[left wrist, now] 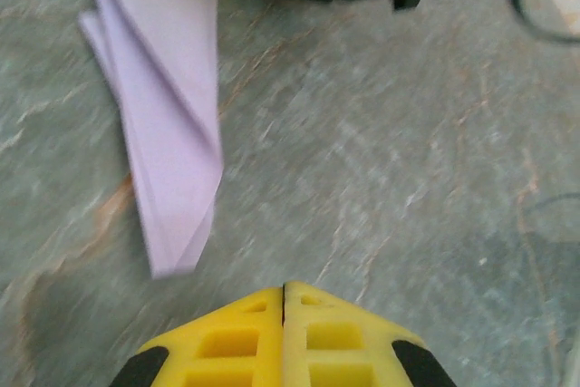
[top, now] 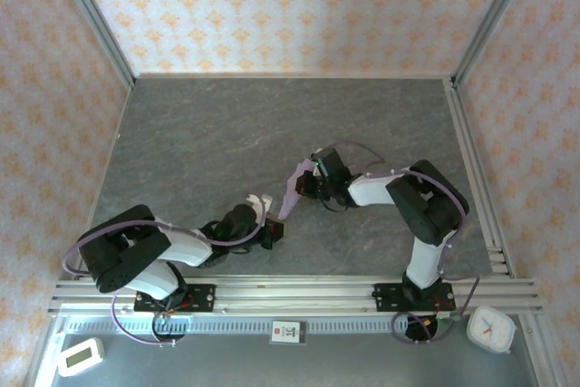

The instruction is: Fold a paper plane with a square sheet of paper (pick it up from the middle)

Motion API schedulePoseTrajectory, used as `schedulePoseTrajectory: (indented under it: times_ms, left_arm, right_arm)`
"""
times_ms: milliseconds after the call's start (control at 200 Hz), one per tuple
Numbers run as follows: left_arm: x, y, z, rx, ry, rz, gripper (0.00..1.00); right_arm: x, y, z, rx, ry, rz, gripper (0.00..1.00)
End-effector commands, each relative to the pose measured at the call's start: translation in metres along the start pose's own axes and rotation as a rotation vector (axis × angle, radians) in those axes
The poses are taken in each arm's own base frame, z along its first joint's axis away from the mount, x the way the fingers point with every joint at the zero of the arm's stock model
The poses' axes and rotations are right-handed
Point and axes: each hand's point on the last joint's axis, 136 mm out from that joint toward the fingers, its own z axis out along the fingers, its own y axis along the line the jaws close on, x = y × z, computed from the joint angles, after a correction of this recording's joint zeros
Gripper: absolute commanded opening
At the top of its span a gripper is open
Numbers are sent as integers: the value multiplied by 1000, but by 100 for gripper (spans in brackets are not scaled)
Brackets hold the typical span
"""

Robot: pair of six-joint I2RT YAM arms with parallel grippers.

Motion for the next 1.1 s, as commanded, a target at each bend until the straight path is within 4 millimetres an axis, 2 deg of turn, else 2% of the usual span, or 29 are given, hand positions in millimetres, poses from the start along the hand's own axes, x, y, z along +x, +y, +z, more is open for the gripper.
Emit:
schedulePoseTrajectory:
  times_ms: [0, 110, 250, 375, 485, 646, 821, 901, 1096]
  left_arm:
    - [-13, -13, 6, 52, 35, 6, 0]
    - [-24, -15, 14, 70, 28, 10, 0]
    - [-25, -15, 25, 75, 45, 21, 0]
    - [-16, -7, 34, 60, 75, 23, 0]
    - [-1, 9, 37, 26, 100, 6, 0]
    - [28, 33, 34, -30, 155, -33, 0]
    - [50, 47, 28, -67, 198, -58, 0]
    - [55, 50, 27, -73, 206, -65, 0]
    - [61, 54, 24, -84, 216, -74, 0]
  right_arm:
    - [53, -42, 0, 142, 126, 46, 0]
    - [64, -37, -1, 127, 131, 47, 0]
    - [76, -32, -4, 108, 135, 58, 0]
    - [80, -29, -7, 90, 134, 72, 0]
    - [78, -22, -11, 70, 128, 78, 0]
    - [55, -8, -13, 62, 109, 40, 0]
    - [22, -4, -9, 62, 87, 25, 13]
    - [11, -9, -5, 79, 81, 27, 18]
    - [0, -37, 2, 130, 77, 58, 19]
